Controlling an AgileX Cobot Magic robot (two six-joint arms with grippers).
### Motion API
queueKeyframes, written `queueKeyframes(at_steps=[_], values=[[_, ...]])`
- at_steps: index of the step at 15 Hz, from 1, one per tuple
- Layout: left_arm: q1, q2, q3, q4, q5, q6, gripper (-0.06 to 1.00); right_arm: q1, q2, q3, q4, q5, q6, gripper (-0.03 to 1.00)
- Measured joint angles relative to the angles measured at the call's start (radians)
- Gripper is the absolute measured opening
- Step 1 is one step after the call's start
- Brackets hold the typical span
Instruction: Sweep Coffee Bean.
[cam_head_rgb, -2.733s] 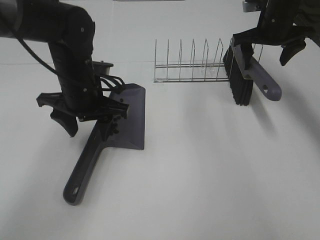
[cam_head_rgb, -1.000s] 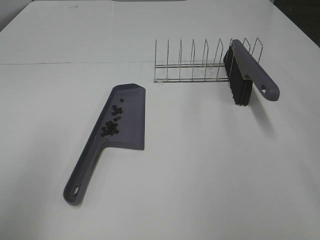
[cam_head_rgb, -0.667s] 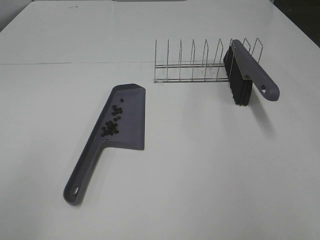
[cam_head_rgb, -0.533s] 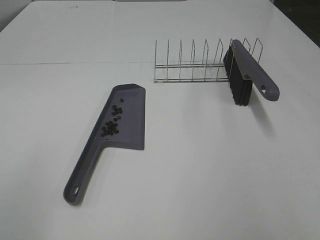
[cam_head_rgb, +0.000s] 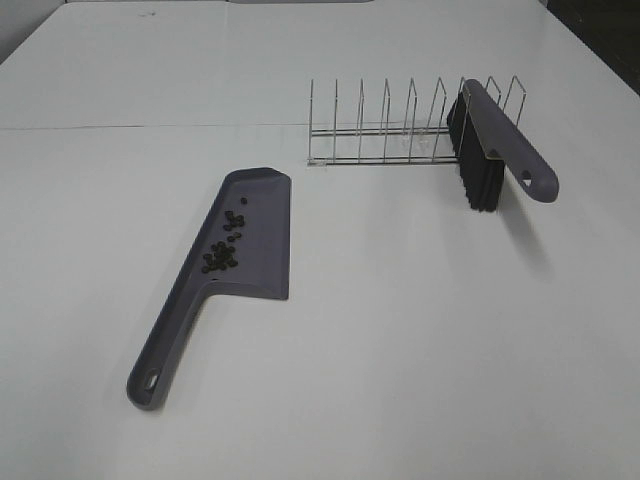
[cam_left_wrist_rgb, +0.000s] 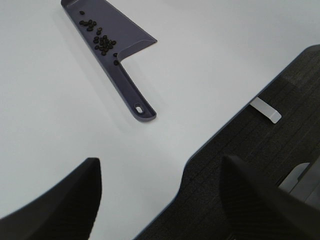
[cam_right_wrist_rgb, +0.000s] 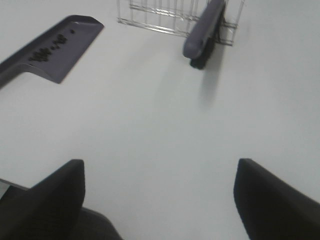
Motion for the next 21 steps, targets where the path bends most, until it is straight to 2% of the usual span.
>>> queueKeyframes(at_steps=[1,2,7,21], values=[[0.000,0.000,0.000,-0.001,0.000,0.003,0.62,0.000,-0.020,0.005,0.054,-0.013,-0.052,0.77],[0.000,0.000,0.000,-0.002,0.000,0.005,0.62,0.000,-0.022,0.007,0.059,-0.013,-0.060,0.77],[0.000,0.000,0.000,-0.002,0.000,0.005,0.63,0.000,-0.022,0.007,0.002,-0.028,0.053,0.77],[0.000,0.000,0.000,-0.002,0.000,0.006,0.63,0.000,-0.022,0.007,-0.007,-0.031,0.069,0.77]])
